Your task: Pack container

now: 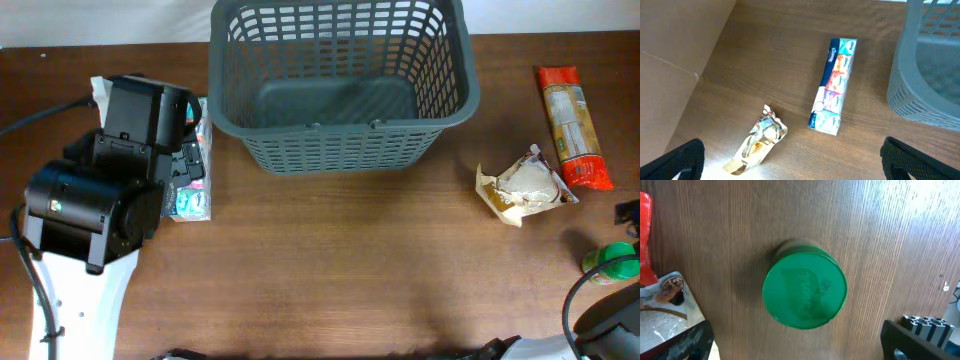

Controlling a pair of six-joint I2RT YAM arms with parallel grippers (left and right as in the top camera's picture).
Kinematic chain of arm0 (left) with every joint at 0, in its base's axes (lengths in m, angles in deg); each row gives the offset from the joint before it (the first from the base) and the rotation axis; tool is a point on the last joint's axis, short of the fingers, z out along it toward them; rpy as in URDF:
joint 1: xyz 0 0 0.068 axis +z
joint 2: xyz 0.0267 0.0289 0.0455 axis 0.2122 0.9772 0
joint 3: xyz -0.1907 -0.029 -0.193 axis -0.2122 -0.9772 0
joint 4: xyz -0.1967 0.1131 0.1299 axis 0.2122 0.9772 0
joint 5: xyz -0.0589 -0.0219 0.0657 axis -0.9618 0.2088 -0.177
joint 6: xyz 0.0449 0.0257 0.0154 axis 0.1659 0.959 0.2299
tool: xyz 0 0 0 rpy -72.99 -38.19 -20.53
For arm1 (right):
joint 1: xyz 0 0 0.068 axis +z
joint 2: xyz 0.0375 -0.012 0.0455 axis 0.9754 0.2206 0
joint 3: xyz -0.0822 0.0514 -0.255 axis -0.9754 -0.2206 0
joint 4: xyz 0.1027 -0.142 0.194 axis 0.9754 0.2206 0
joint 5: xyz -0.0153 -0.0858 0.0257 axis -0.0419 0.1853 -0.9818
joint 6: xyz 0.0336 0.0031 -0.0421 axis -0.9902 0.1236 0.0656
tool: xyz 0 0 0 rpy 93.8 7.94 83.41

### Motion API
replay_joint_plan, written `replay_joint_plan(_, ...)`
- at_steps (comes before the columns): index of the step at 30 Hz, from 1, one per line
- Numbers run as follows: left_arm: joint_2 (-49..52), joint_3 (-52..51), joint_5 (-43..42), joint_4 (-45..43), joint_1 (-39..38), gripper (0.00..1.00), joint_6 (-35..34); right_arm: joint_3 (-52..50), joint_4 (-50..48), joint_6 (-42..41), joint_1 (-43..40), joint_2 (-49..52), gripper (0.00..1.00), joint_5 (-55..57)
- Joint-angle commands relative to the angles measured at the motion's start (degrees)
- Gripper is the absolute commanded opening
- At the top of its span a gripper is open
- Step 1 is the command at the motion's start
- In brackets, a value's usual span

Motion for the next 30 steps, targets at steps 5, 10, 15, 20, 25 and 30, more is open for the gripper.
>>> replay_joint_plan(5, 0.2, -0.2, -0.4, 0.9, 0.3, 0.99, -0.3, -0.5, 1.5, -2.6, -4.9, 2.4, 0.99, 1.4)
replay_joint_plan(10, 0.2, -0.2, -0.4, 0.0, 0.3, 0.99, -0.3, -0.5, 0.1, 0.7, -5.3, 4.3, 0.99, -1.3)
replay_joint_plan(15, 0.2, -0.2, -0.4, -1.0, 0.3, 0.99, -0.3, -0.4, -1.5, 0.9, -1.8, 4.5, 0.99, -0.8)
replay_joint_plan(20, 0.2, -0.2, -0.4, -1.0, 0.3, 0.99, -0.3, -0.4, -1.8, 0.8, -1.1, 4.5, 0.99, -0.4)
replay_joint_plan(25, 0.2, -0.2, -0.4, -1.0, 0.3, 0.99, -0.3, -0.5, -1.9, 0.8, -1.0, 4.6, 0.99, 0.7)
replay_joint_plan(30, 0.2, -0.2, -0.4, -1.0, 0.3, 0.99, -0.3, -0.5, -2.0, 0.8, -1.0, 7.3, 0.99, 0.7)
